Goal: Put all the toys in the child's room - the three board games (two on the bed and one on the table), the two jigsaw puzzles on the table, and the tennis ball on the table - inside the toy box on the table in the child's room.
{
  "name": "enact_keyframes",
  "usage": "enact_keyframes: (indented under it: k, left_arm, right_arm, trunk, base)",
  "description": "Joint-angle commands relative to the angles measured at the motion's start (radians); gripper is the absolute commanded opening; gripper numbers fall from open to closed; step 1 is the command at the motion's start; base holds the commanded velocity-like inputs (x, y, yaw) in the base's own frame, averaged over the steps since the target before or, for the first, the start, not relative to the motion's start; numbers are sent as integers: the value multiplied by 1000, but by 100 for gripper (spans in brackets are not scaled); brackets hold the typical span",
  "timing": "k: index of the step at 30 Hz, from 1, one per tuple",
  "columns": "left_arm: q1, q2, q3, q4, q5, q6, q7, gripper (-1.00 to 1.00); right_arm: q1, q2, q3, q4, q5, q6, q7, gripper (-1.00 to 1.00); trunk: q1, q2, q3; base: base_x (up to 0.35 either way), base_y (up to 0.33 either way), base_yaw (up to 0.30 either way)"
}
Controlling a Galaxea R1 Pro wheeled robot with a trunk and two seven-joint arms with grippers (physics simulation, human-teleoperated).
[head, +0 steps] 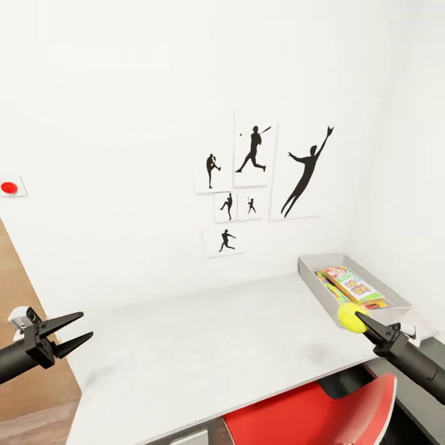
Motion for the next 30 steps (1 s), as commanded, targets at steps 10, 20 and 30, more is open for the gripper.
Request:
enact_keyframes:
  k: [10,20,30]
  left_arm:
    - [0,0,1,0,-5,4,-6,100]
    - [-1,0,1,0,-5,4,-6,100]
    - [-1,0,1,0,-5,4,-6,100]
  right_arm:
    - [0,1,-1,-7,-4,7,0,-100]
    - [0,0,-2,-8,-4,7,1,-100]
    - [0,1,-2,-8,-4,7,1,-100]
  trunk:
    - [0,-1,5]
    - [0,-1,1]
    - [0,-1,-10]
  base:
    - [0,-275,-91]
    - [0,-304,-3]
    - [22,-227,0]
